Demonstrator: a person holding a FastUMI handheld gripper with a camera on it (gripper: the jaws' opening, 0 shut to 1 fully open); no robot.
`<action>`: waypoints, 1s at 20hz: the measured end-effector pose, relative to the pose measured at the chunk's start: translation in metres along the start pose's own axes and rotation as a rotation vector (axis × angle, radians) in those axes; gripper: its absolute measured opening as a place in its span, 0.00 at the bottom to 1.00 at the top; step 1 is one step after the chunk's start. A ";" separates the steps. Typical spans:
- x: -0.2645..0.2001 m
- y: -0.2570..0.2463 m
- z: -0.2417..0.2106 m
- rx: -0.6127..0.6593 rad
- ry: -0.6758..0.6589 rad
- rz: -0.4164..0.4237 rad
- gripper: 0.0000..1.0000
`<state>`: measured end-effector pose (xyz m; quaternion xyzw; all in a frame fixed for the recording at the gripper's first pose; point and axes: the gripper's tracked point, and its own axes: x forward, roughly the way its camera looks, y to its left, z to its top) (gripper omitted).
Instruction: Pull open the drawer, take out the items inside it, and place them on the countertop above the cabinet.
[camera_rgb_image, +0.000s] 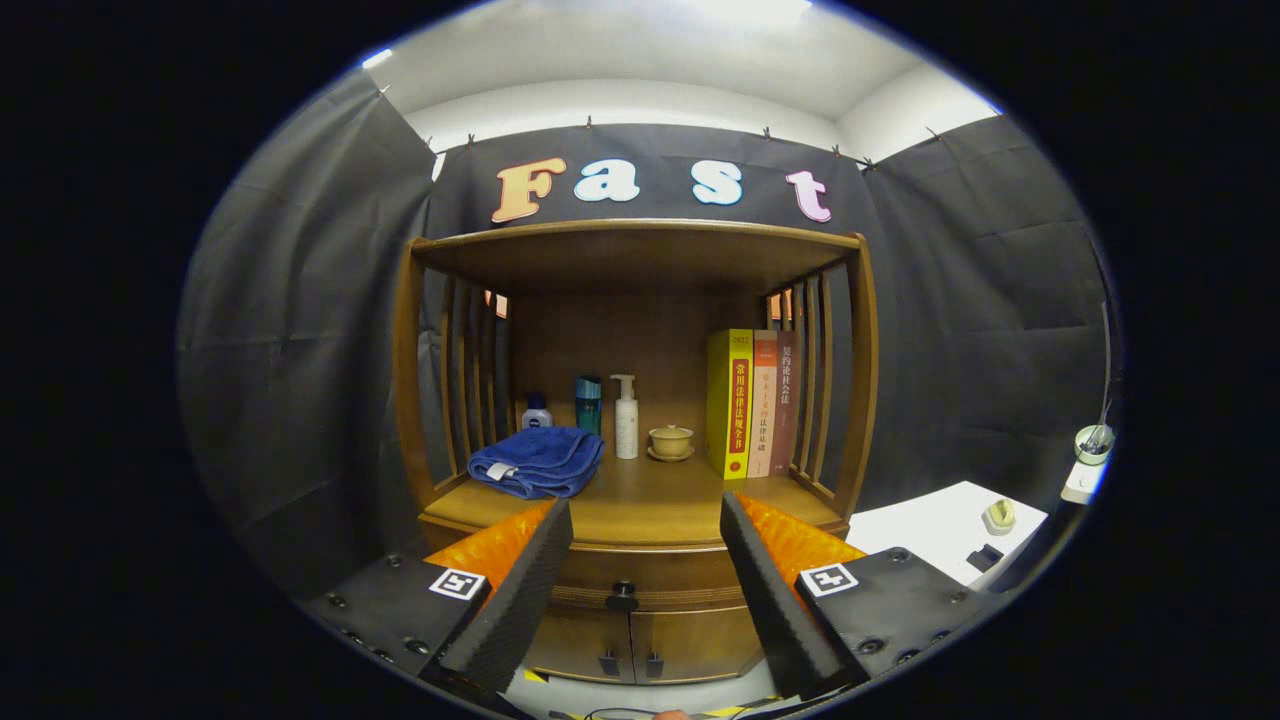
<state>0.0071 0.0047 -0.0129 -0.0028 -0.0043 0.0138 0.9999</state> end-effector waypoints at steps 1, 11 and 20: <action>0.003 0.001 -0.005 -0.003 -0.006 0.003 0.98; 0.062 0.015 -0.079 0.024 0.041 0.037 0.98; 0.110 0.023 -0.149 0.058 0.084 0.060 0.98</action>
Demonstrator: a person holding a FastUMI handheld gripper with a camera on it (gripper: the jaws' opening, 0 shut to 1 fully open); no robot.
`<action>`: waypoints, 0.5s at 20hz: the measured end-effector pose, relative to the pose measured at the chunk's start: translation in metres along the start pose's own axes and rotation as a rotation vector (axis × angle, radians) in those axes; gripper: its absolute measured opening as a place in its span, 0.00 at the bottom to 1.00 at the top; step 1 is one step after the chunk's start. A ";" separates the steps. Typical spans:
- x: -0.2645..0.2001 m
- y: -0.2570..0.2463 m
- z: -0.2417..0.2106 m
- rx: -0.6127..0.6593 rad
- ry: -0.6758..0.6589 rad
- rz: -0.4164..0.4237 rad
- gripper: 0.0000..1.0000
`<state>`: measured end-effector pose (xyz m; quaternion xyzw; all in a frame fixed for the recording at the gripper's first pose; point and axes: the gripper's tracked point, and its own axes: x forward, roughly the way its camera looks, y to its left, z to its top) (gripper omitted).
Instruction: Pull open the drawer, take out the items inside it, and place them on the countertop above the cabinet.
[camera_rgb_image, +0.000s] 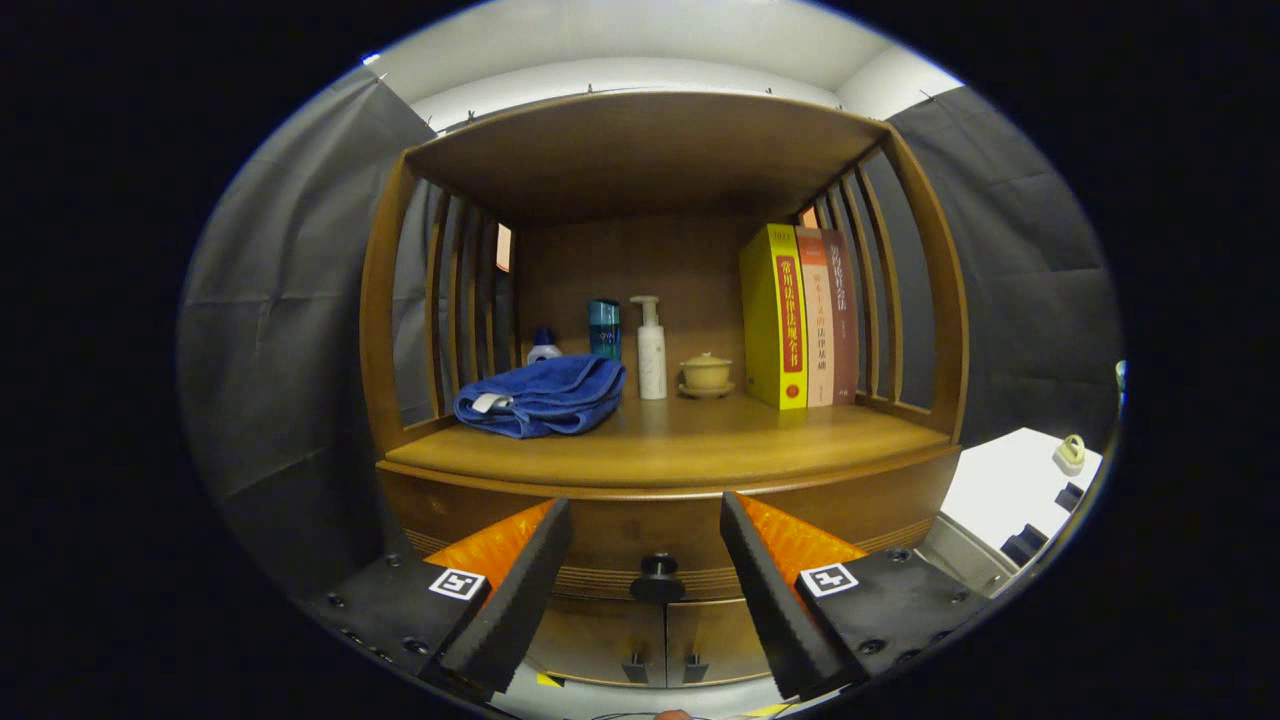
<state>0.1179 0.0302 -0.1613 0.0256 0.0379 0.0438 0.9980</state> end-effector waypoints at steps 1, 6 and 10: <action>0.005 -0.001 -0.009 -0.002 0.010 -0.003 0.98; 0.029 -0.012 -0.042 0.005 0.033 -0.034 0.99; 0.042 -0.012 -0.067 0.018 0.081 -0.018 0.96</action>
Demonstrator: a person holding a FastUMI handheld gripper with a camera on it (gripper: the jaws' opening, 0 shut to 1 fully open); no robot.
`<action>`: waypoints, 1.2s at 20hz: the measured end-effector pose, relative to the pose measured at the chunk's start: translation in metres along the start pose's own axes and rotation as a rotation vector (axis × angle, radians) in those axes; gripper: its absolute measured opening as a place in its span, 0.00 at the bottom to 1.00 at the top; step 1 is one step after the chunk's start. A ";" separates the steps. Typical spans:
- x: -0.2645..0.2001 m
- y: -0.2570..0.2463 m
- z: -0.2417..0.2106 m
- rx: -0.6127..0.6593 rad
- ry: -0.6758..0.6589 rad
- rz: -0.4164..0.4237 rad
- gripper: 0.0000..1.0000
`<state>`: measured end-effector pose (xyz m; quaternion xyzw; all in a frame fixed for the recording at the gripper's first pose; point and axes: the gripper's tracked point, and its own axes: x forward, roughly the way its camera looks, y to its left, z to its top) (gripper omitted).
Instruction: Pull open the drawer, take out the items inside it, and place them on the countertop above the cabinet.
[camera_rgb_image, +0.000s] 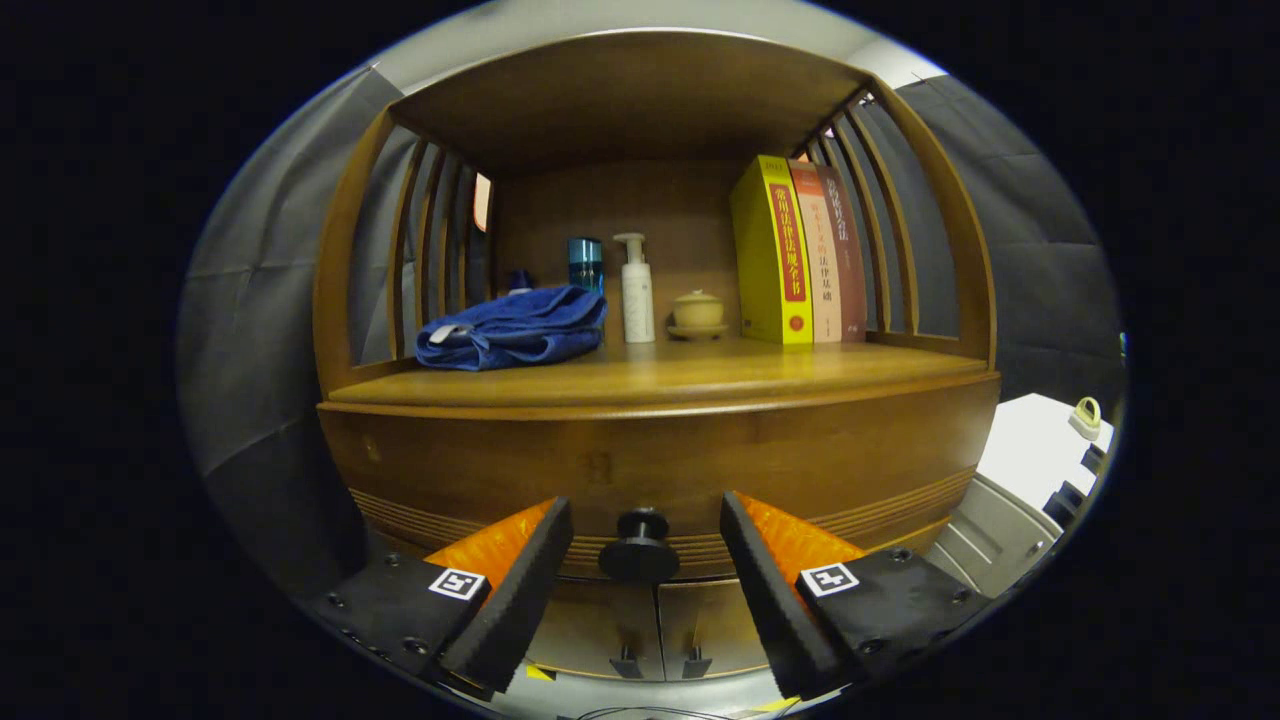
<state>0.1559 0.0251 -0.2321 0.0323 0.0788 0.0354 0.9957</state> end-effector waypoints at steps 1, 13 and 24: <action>0.003 -0.003 -0.005 -0.002 0.008 -0.008 0.93; 0.014 0.003 -0.025 0.041 0.067 0.002 0.49; -0.030 0.005 -0.033 0.042 0.083 0.000 0.38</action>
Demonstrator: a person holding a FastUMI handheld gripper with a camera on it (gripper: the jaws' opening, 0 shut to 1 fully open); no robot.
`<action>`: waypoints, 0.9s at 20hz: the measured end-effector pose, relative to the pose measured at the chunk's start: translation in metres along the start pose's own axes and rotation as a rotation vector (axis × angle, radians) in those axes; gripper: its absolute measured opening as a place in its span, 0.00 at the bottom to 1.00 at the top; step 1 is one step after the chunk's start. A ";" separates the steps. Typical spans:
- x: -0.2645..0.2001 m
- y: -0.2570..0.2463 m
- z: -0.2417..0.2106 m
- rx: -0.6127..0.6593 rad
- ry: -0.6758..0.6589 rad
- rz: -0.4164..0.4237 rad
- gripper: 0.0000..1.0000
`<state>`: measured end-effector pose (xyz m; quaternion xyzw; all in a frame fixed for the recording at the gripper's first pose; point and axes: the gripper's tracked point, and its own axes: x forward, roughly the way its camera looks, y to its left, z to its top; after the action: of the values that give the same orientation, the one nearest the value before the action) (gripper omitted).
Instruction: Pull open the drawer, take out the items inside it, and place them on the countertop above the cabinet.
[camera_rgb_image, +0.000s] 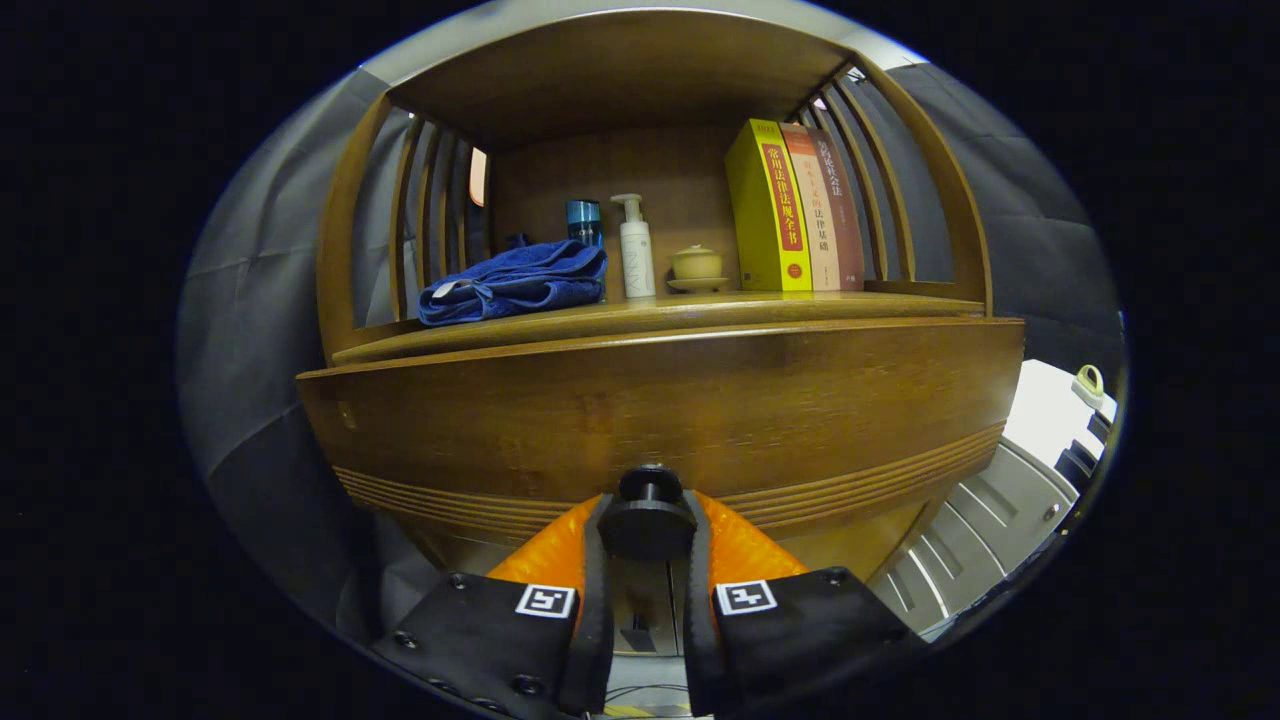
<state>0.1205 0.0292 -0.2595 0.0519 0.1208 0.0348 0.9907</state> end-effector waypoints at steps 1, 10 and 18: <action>-0.007 0.000 -0.003 0.008 0.005 0.001 0.38; -0.057 0.003 -0.016 -0.010 0.028 0.009 0.38; -0.096 0.002 -0.037 -0.012 0.056 0.000 0.38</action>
<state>0.0182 0.0272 -0.2721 0.0447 0.1483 0.0369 0.9872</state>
